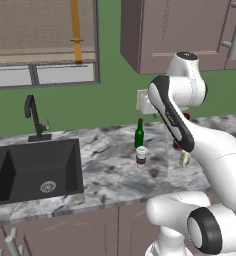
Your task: Move the drinks to the dining counter.
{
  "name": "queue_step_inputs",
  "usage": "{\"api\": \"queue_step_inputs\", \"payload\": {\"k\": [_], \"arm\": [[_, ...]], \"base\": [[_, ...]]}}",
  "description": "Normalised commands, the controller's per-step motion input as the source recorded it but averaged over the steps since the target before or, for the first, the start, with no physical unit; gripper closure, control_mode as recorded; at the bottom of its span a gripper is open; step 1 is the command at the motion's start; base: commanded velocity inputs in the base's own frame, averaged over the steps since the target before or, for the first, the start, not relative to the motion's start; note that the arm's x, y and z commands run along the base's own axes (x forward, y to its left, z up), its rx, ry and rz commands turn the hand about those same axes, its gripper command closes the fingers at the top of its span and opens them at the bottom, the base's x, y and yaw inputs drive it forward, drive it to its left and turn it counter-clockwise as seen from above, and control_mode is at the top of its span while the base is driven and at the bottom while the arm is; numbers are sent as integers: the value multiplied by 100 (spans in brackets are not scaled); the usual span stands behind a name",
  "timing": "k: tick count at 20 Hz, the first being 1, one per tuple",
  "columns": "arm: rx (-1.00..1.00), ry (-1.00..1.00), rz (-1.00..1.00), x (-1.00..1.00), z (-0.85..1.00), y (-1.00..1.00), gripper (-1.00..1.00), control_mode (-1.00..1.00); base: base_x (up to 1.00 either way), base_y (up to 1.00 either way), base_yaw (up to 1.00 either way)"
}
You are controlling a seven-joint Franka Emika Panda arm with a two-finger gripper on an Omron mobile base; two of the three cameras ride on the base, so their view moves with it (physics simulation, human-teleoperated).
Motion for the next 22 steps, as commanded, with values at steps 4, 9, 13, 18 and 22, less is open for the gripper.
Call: {"api": "queue_step_inputs", "payload": {"k": [4, 9, 13, 18, 22], "arm": [[0, 6, 0, -3, -15, -20, -100, -100], [0, 8, 0, -11, -42, -80, -100, -100], [0, 10, 0, -1, -30, -92, -100, -100], [0, 13, -3, 0, -30, -80, -100, -100], [0, 14, -9, 5, -31, -50, -100, -100]], "base": [[0, 0, 0], [0, 0, 0], [0, 0, 0], [0, 0, 0], [0, 0, 0]]}}
